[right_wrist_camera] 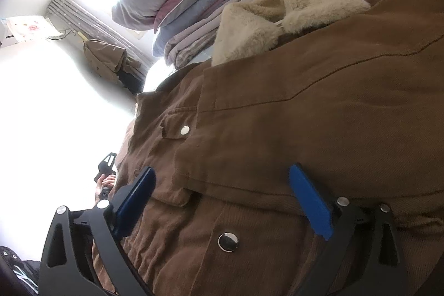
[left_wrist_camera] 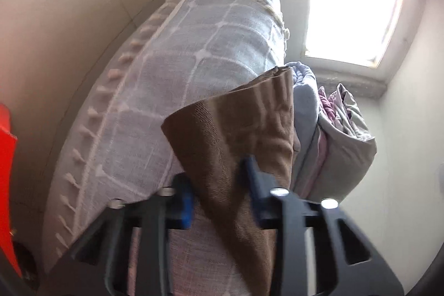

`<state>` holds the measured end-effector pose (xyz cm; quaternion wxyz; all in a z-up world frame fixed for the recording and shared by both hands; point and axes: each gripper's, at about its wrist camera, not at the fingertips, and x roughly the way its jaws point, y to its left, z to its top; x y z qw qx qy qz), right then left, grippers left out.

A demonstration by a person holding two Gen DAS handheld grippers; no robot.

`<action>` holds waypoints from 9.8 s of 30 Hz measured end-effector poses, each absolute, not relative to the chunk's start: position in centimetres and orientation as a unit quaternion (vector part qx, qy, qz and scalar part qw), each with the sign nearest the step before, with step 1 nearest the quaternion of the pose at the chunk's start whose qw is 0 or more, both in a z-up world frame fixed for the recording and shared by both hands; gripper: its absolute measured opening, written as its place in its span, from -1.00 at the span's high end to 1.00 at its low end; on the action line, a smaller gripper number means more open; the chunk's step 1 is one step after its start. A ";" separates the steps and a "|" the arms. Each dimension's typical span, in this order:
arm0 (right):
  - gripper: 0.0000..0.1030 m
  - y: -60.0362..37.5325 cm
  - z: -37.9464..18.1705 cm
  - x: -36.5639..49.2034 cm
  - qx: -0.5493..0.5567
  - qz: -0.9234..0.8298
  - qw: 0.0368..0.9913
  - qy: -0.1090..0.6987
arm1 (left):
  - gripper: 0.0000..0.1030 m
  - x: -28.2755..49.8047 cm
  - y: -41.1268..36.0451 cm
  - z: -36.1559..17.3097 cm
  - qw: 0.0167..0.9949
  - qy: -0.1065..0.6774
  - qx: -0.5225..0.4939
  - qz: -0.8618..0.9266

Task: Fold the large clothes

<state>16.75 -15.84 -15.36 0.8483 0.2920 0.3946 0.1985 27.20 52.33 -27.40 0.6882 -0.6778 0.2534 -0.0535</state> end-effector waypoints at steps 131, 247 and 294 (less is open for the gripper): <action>-0.87 -40.5 -9.2 -2.9 0.322 0.102 0.770 0.542 | -0.68 5.5 22.8 -6.8 0.832 0.441 -0.262 -0.213; -0.72 -34.3 -12.0 -10.8 0.432 0.335 0.647 0.532 | 0.79 -2.4 16.9 -15.4 0.674 0.565 -0.352 -0.321; 0.83 -39.0 -8.0 -20.0 0.542 0.269 0.736 0.304 | 0.85 -7.1 15.1 -8.0 0.705 0.500 -0.350 -0.362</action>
